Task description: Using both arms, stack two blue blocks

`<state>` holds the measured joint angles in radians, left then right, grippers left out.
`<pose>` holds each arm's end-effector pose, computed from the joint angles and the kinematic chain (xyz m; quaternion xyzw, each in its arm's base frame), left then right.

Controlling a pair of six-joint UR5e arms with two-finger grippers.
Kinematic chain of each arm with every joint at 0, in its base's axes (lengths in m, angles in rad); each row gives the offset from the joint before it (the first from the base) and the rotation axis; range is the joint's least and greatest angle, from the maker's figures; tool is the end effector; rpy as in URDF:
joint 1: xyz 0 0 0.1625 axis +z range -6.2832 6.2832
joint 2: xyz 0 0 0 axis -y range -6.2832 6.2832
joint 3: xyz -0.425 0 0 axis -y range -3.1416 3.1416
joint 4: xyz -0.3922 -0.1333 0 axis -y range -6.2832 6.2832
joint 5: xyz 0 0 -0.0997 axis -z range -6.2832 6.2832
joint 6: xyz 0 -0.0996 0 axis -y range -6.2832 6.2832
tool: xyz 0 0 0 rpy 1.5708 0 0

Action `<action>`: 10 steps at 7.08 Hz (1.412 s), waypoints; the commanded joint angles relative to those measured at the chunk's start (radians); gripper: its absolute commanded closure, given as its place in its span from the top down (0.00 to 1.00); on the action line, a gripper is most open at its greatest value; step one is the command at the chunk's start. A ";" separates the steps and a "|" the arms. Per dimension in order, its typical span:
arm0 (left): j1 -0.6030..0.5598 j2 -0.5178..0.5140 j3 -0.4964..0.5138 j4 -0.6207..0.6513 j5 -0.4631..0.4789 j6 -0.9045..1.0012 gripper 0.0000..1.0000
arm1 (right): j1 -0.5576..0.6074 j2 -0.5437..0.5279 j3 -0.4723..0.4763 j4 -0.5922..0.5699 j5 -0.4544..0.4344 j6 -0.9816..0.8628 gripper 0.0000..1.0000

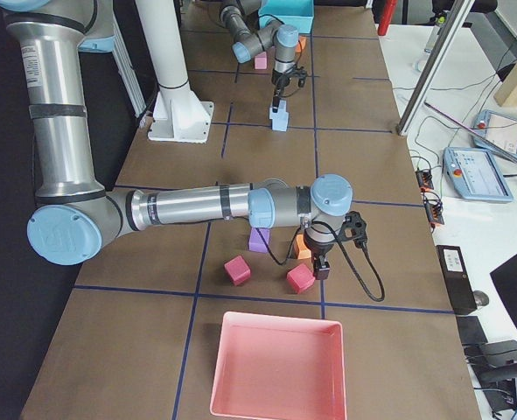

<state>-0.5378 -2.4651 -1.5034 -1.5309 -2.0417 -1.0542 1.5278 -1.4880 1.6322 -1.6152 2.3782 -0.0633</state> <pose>0.5820 -0.4497 0.1320 0.0014 0.4306 0.0799 0.8990 0.0385 -0.5315 0.5883 0.0499 -0.3919 -0.0684 0.9161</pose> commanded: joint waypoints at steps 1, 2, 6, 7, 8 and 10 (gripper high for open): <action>-0.002 0.000 -0.001 0.000 0.000 -0.001 1.00 | -0.001 0.000 -0.002 0.000 0.000 0.000 1.00; -0.005 0.000 -0.003 0.003 0.000 -0.001 1.00 | 0.000 0.000 -0.002 0.000 0.001 0.000 1.00; -0.195 0.128 -0.221 0.101 -0.139 0.086 1.00 | 0.000 -0.030 -0.011 0.000 0.009 -0.015 1.00; -0.246 0.285 -0.365 0.121 -0.141 0.176 1.00 | 0.000 -0.046 -0.012 0.000 0.009 -0.018 1.00; -0.328 0.390 -0.488 0.190 -0.141 0.291 1.00 | 0.000 -0.081 -0.011 0.001 0.012 -0.036 1.00; -0.535 0.605 -0.572 0.267 -0.144 0.673 1.00 | 0.008 -0.127 0.000 0.070 0.013 -0.029 1.00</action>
<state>-0.9445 -1.9924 -2.0275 -1.3005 -2.1824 -0.6033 1.5307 -1.5883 1.6237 -1.5812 2.3912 -0.0955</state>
